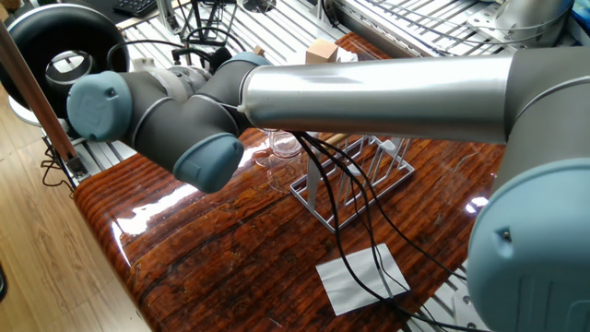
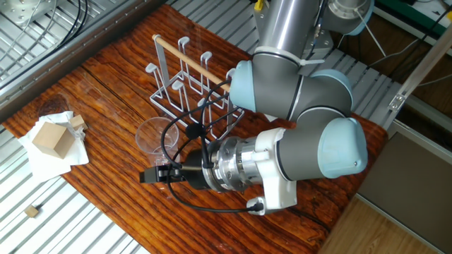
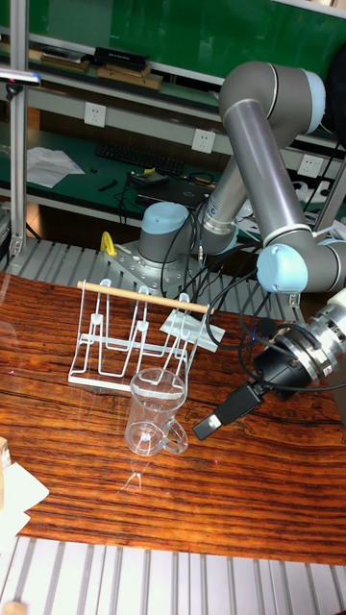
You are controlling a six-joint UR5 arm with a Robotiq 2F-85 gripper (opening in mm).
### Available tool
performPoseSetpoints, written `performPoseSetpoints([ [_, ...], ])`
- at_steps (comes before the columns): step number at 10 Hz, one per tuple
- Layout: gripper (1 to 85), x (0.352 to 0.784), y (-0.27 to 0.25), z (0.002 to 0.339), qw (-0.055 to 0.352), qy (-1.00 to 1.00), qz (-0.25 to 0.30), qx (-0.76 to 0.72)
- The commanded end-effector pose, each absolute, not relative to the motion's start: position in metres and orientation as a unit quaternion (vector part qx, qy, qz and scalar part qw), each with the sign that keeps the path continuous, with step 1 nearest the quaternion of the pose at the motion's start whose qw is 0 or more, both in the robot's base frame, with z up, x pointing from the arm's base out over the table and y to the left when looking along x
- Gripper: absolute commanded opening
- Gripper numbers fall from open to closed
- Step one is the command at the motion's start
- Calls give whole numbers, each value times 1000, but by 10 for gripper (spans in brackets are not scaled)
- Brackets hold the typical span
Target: Put the cup on the cup rack
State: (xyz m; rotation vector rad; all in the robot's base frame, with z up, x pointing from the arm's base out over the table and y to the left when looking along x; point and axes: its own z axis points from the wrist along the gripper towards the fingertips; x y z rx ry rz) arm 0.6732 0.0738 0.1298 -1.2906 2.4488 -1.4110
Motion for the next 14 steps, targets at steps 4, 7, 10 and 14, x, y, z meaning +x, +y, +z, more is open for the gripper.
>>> performPoseSetpoints([
  [4, 467, 668, 67, 132, -1, 784, -458, -418],
  [7, 467, 667, 62, 137, -7, 780, -470, -414],
  [10, 467, 670, 62, 140, -2, 778, -475, -411],
  [14, 467, 666, 66, 136, -4, 782, -467, -412],
])
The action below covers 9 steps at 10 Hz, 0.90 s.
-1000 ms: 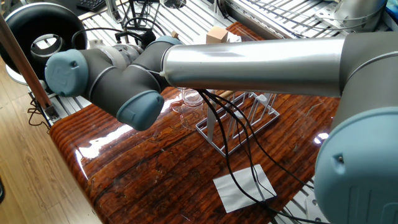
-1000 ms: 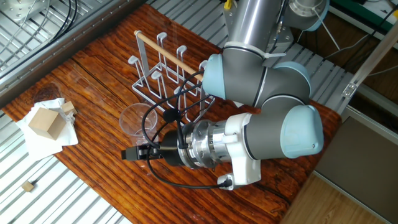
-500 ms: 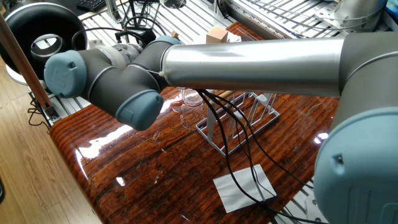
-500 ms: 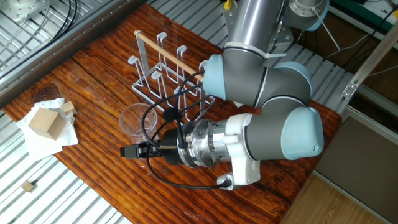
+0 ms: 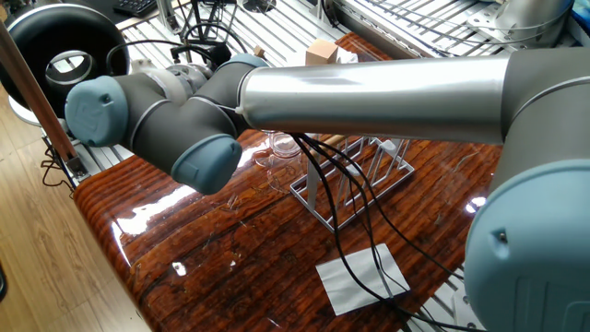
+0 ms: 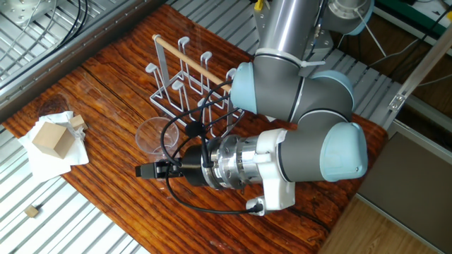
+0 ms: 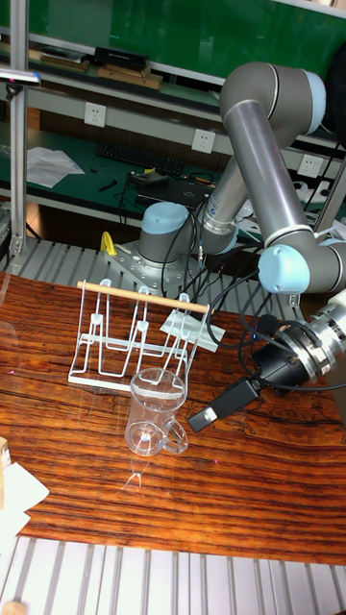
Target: Put the cup on the cup rack
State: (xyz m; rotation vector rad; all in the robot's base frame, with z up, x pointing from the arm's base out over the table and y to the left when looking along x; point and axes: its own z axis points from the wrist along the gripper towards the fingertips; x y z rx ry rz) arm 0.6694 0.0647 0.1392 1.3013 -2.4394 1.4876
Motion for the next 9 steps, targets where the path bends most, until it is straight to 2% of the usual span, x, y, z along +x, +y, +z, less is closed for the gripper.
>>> performPoseSetpoints([
  [1, 467, 664, 68, 135, 4, -782, 467, 412],
  [9, 467, 649, 93, 95, -3, -784, 460, 417],
])
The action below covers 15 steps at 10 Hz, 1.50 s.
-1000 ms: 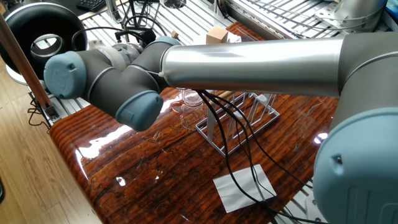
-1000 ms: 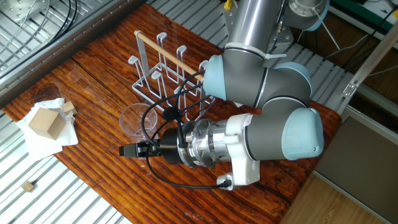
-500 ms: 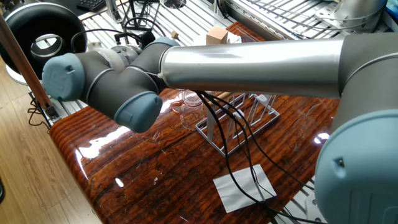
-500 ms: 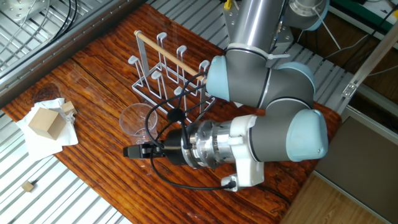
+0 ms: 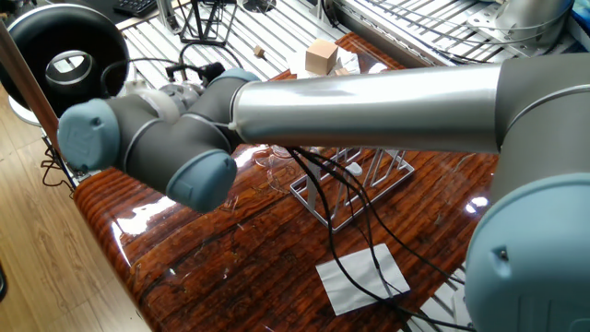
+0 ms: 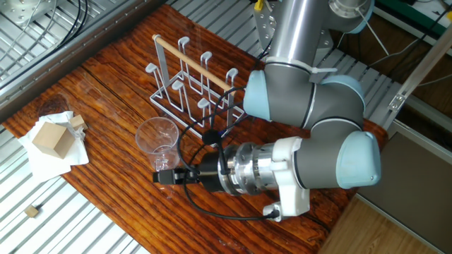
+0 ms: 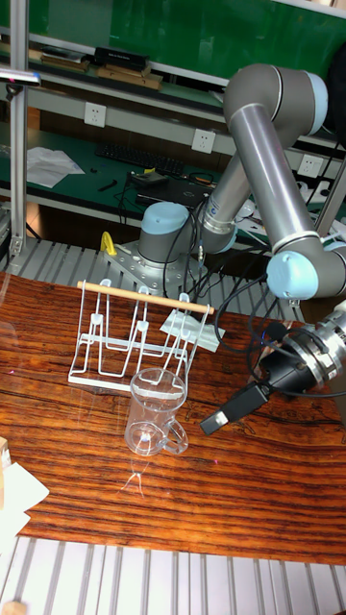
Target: Put the cup on the cup rack
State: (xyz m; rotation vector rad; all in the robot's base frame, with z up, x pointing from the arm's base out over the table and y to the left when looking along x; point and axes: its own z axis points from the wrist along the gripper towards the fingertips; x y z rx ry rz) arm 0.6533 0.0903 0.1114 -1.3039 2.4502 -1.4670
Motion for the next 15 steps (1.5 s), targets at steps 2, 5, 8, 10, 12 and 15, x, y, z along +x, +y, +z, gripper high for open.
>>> performPoseSetpoints([
  [2, 463, 651, 88, 81, 12, 782, -458, -422],
  [5, 457, 653, 82, 77, 11, 778, -461, -428],
  [8, 457, 653, 78, 75, 9, 775, -461, -432],
  [10, 457, 650, 74, 74, 0, 773, -461, -436],
  [12, 453, 649, 70, 73, -8, 770, -462, -441],
  [15, 453, 648, 66, 71, -14, 766, -463, -446],
])
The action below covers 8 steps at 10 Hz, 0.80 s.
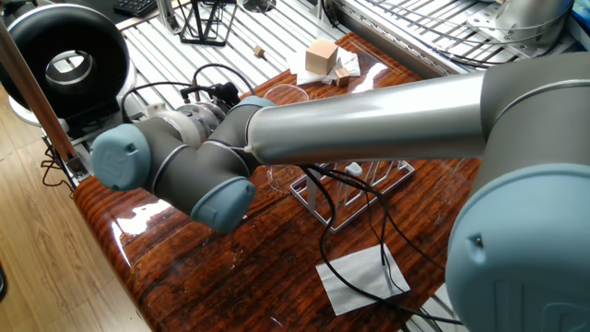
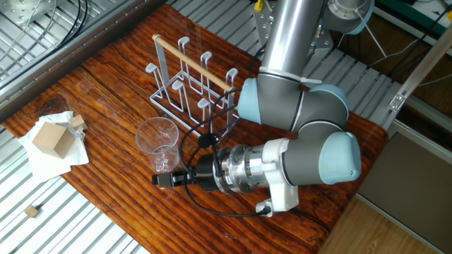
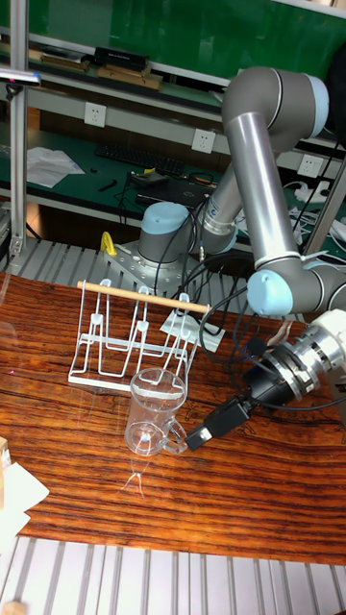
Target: Put the cup on the cup rack
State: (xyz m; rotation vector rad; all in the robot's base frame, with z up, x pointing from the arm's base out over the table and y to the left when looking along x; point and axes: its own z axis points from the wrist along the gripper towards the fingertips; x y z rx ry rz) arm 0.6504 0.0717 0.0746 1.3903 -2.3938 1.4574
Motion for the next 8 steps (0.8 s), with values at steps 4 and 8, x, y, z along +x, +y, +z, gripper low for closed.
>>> performPoseSetpoints([
  [4, 447, 648, 63, 70, 15, -766, 463, 446],
  [8, 443, 647, 59, 70, 19, -763, 466, 447],
])
